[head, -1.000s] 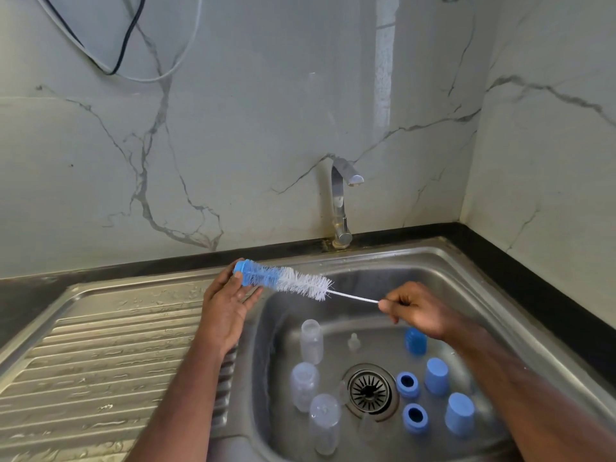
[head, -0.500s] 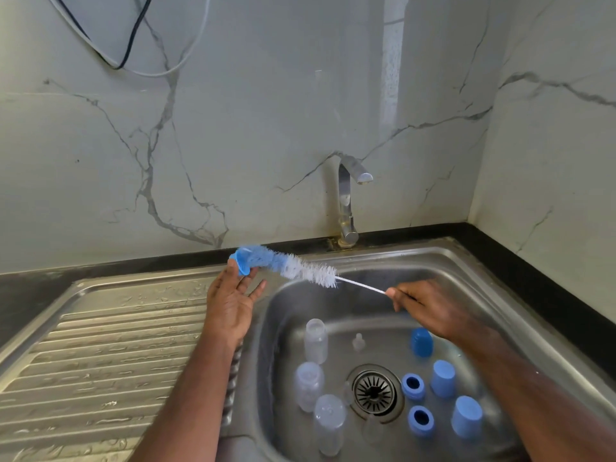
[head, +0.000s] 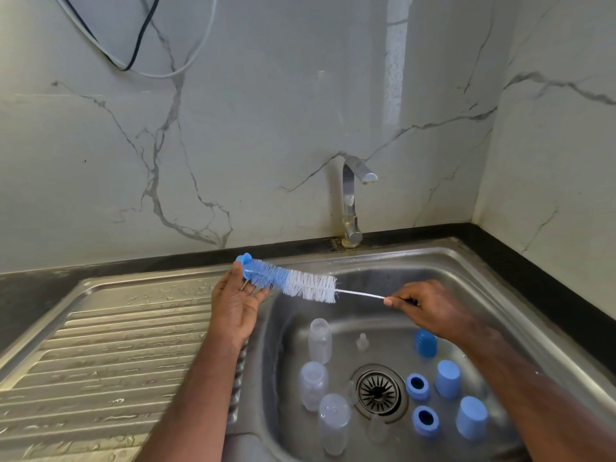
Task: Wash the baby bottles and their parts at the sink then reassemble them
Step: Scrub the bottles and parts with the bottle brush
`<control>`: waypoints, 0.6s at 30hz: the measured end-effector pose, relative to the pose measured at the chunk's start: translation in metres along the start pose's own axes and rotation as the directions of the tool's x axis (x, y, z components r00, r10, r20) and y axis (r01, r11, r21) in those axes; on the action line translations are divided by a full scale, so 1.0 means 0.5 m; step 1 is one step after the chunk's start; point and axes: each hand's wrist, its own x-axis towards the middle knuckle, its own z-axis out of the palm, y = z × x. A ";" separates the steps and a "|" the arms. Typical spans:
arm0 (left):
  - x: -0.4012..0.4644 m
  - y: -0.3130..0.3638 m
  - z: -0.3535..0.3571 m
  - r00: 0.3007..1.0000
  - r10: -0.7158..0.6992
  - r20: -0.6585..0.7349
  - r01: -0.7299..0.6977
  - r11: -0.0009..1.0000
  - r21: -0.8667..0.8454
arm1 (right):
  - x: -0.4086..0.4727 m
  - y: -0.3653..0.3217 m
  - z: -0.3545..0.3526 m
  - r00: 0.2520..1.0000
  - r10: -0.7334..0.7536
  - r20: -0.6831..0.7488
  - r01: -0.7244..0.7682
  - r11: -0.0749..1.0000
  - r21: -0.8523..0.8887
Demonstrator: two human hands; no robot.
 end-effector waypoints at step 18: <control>0.006 -0.011 -0.012 0.993 0.012 0.115 -0.009 1.000 -0.027 | -0.008 0.005 -0.010 0.999 -0.039 -0.026 0.040 0.999 0.022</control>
